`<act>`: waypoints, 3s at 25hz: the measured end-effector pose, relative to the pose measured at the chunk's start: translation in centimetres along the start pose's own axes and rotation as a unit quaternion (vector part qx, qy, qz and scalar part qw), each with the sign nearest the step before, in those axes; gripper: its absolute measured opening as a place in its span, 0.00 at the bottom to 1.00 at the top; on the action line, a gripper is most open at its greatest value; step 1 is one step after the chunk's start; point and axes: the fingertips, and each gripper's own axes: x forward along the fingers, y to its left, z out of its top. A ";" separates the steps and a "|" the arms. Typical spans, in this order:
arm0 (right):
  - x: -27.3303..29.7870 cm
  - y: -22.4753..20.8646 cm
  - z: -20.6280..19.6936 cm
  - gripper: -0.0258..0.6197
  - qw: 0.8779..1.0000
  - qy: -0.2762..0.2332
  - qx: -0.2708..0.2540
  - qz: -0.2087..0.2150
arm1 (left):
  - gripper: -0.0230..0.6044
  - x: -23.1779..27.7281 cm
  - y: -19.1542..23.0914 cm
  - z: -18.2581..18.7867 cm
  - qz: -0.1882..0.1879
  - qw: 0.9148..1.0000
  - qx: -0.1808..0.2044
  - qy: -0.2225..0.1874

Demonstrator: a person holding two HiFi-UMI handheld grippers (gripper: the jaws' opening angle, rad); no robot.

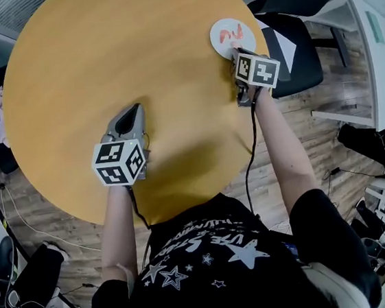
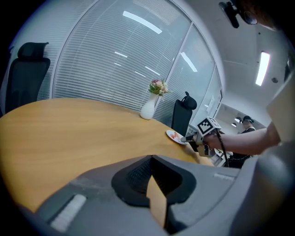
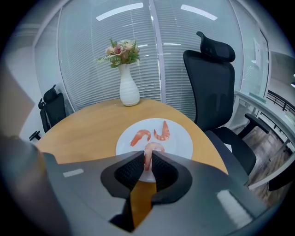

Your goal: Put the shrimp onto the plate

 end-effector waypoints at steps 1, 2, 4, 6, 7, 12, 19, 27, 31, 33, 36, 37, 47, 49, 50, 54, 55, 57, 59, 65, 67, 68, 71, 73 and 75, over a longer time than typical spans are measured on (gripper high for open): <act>0.1 -0.1 -0.1 0.13 1.000 0.002 0.003 0.000 | 0.04 0.0 -0.1 -0.1 0.000 1.000 0.000 0.000; 0.1 -0.1 -0.1 0.13 1.000 0.002 0.004 0.001 | 0.04 0.0 -0.1 -0.1 0.001 1.000 -0.001 0.000; 0.2 -0.2 0.0 0.13 1.000 0.003 0.003 0.003 | 0.04 0.1 -0.3 -0.2 0.000 1.000 -0.001 0.001; 0.5 -0.4 0.1 0.13 1.000 0.006 0.003 0.005 | 0.04 0.2 -0.3 -0.1 0.001 1.000 -0.002 0.002; 0.7 -0.5 0.1 0.13 1.000 0.008 0.005 0.006 | 0.04 0.3 -0.3 0.0 0.002 1.000 -0.002 0.002; 1.2 -1.0 0.2 0.13 1.000 0.012 0.011 0.005 | 0.04 0.6 -0.7 0.0 0.001 1.000 -0.004 0.004; 1.5 -0.1 0.5 0.13 1.000 0.018 0.003 0.009 | 0.04 0.2 -0.4 0.3 0.002 1.000 -0.008 0.005; 0.8 0.0 0.8 0.18 1.000 0.014 0.005 0.009 | 0.04 -0.3 -1.4 0.1 0.000 1.000 -0.007 0.007; -0.5 -0.2 1.2 0.17 1.000 0.005 0.001 0.011 | 0.04 -0.7 -2.2 0.6 0.001 1.000 -0.001 0.005; -1.2 0.0 1.2 0.17 1.000 0.000 0.002 0.014 | 0.04 -1.0 -2.4 0.9 0.003 1.000 0.003 0.001; -2.2 0.6 1.1 0.17 1.000 -0.006 0.005 0.018 | 0.04 -1.9 -2.5 1.3 0.004 1.000 0.004 -0.006; -2.6 0.7 1.1 0.17 1.000 -0.009 0.006 0.019 | 0.04 -2.2 -2.6 1.4 0.004 1.000 0.005 -0.009; -7.8 2.0 2.1 0.15 0.998 -0.050 -0.004 0.040 | 0.04 -5.1 -5.3 2.9 0.001 0.999 0.028 -0.041; -9.0 2.1 2.0 0.15 0.997 -0.055 -0.004 0.044 | 0.04 -5.8 -5.8 3.2 0.002 0.998 0.033 -0.047; -9.5 2.2 1.9 0.15 0.997 -0.058 -0.003 0.046 | 0.04 -6.2 -6.0 3.3 0.002 0.998 0.035 -0.050; -11.9 2.5 1.3 0.14 0.996 -0.069 0.000 0.051 | 0.04 -8.2 -6.7 3.6 0.006 0.997 0.042 -0.064; -12.5 2.5 1.1 0.14 0.996 -0.072 0.001 0.052 | 0.04 -8.7 -7.0 3.7 0.007 0.997 0.042 -0.068; -13.8 2.7 0.6 0.14 0.995 -0.077 0.003 0.056 | 0.04 -9.7 -7.5 3.7 0.009 0.996 0.042 -0.076; -15.0 3.0 0.2 0.14 0.995 -0.082 0.002 0.061 | 0.04 -10.5 -8.1 3.8 0.009 0.996 0.043 -0.083; -18.5 4.2 -0.6 0.13 0.991 -0.102 -0.007 0.086 | 0.04 -12.5 -10.8 3.9 0.008 0.993 0.053 -0.106; -20.0 4.2 -1.3 0.13 0.990 -0.109 -0.011 0.094 | 0.04 -13.2 -12.2 3.5 0.008 0.992 0.055 -0.112; -20.8 4.2 -1.6 0.12 0.989 -0.113 -0.014 0.098 | 0.04 -13.6 -12.9 3.2 0.008 0.992 0.055 -0.115; -22.5 4.7 -2.2 0.10 0.986 -0.126 -0.025 0.110 | 0.04 -14.6 -14.3 2.5 0.012 0.991 0.052 -0.123; -23.3 5.3 -2.6 0.10 0.984 -0.130 -0.030 0.120 | 0.04 -15.3 -14.9 2.1 0.015 0.991 0.053 -0.125; -24.1 5.9 -3.3 0.09 0.983 -0.130 -0.037 0.126 | 0.04 -16.0 -15.5 1.6 0.018 0.990 0.054 -0.126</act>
